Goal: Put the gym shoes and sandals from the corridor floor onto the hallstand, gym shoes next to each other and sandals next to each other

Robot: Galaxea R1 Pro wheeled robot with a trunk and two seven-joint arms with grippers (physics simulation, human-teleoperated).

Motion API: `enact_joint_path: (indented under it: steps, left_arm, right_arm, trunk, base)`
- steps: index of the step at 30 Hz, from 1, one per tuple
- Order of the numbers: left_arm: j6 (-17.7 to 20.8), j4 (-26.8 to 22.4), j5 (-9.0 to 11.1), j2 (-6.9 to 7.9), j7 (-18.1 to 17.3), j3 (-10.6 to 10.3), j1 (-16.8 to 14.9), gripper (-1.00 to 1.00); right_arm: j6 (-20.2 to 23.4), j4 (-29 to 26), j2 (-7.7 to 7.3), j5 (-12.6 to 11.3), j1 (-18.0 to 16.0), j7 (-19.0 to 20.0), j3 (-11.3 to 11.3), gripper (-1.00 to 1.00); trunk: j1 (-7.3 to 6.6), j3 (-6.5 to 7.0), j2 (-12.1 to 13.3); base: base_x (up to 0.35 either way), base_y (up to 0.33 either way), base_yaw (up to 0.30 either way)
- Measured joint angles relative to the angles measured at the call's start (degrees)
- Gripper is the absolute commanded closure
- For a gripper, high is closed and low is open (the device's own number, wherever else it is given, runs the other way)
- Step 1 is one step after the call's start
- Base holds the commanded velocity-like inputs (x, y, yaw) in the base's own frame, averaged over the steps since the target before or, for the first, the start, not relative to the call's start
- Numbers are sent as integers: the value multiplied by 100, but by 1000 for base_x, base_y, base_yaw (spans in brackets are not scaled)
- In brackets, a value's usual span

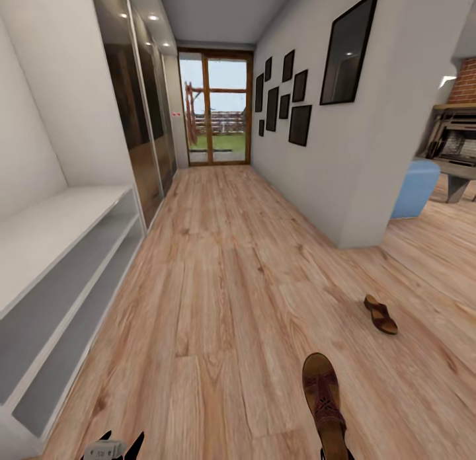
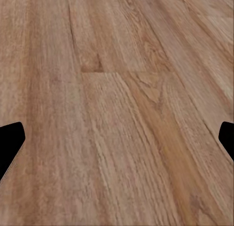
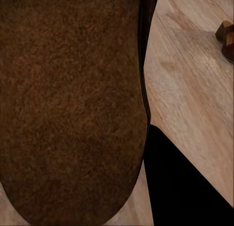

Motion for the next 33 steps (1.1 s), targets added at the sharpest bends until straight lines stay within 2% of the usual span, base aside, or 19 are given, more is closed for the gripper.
enact_joint_path:
  steps: [33]
  left_arm:
    - [0,0,0,0,0,0,0,-100]
  right_arm:
    - [-2,10,6,0,0,-8,-14,100]
  trunk:
    - [0,0,0]
  base:
    - [340,0,0]
